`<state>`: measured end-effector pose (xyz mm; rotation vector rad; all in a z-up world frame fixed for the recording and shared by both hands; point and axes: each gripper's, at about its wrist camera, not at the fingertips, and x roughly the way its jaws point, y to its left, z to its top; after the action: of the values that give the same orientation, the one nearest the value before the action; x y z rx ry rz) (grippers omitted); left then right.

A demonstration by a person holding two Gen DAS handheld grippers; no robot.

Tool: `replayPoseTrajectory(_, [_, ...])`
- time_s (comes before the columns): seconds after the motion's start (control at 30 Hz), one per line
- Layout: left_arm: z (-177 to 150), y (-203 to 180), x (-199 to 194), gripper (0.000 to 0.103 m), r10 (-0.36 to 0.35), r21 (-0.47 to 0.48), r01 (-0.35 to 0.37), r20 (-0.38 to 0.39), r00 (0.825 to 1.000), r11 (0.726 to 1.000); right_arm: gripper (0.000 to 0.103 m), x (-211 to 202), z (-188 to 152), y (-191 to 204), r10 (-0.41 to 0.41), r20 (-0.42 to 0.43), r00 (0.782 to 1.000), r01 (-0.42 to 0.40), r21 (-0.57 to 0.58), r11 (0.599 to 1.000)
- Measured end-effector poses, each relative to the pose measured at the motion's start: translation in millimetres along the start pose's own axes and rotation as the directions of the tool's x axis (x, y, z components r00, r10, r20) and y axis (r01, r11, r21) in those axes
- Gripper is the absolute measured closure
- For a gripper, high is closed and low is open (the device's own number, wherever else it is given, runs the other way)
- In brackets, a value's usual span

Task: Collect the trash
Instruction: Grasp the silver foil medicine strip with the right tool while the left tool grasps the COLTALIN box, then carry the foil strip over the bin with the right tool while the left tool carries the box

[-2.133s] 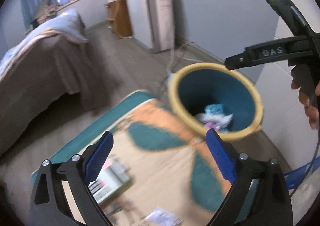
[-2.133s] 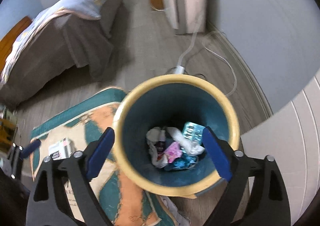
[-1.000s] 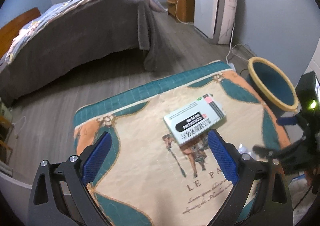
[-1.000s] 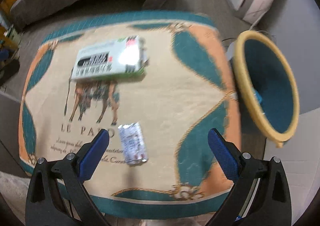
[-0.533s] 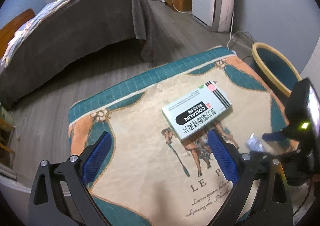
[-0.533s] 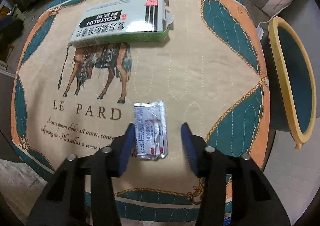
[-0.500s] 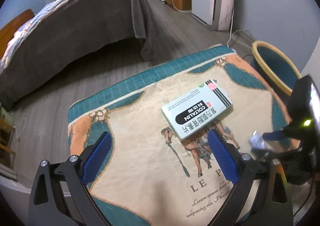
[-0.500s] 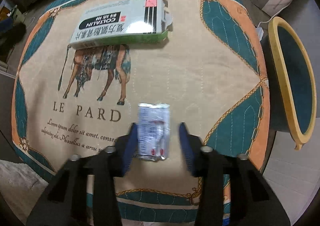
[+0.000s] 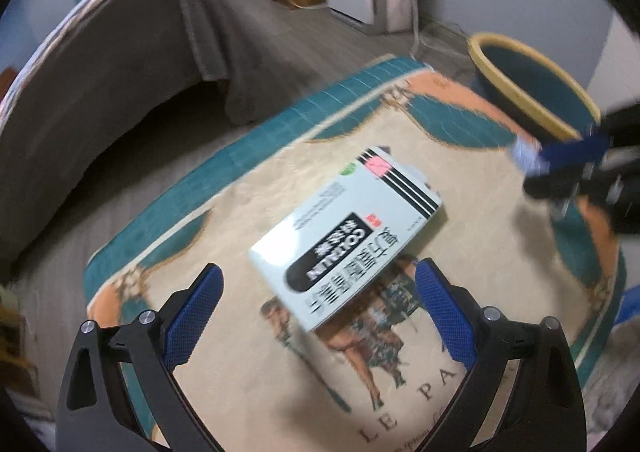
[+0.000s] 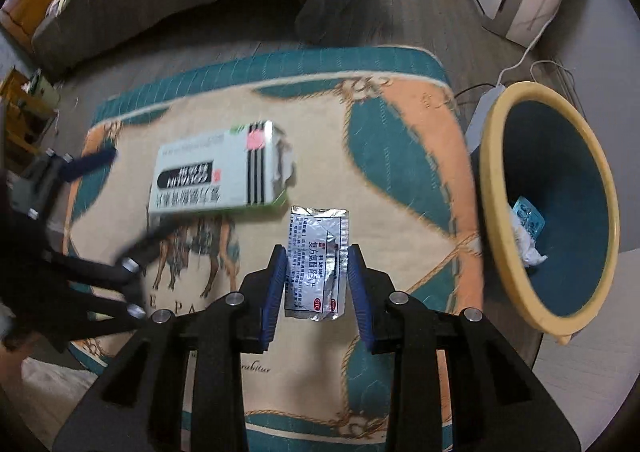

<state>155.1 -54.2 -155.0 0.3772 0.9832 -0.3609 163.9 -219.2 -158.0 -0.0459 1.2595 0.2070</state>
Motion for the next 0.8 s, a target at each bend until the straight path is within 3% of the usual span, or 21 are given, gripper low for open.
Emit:
replayPoseTrajectory(0.2, [8, -12, 32, 0.007, 0.039, 0.102, -0.035, -0.035, 0.999, 0.994, 0.072, 0, 10, -12, 0.038, -0.004, 0.999, -0.038, 0.042, 0.998])
replayPoseTrajectory(0.53, [31, -5, 61, 0.006, -0.037, 0.034, 0.040, -0.072, 0.997, 0.999, 0.072, 1, 11, -22, 0.077, -0.015, 0.997, -0.076, 0.055, 0.996])
replayPoseTrajectory(0.67, [30, 3, 65, 0.007, -0.094, -0.040, 0.091, -0.087, 0.992, 0.995, 0.072, -1, 13, -29, 0.064, -0.004, 0.998, -0.064, 0.061, 0.996])
replayPoseTrajectory(0.8, [32, 4, 58, 0.021, -0.088, -0.049, 0.085, -0.065, 0.994, 0.995, 0.072, -7, 15, -37, 0.049, 0.017, 0.999, -0.050, 0.071, 0.996])
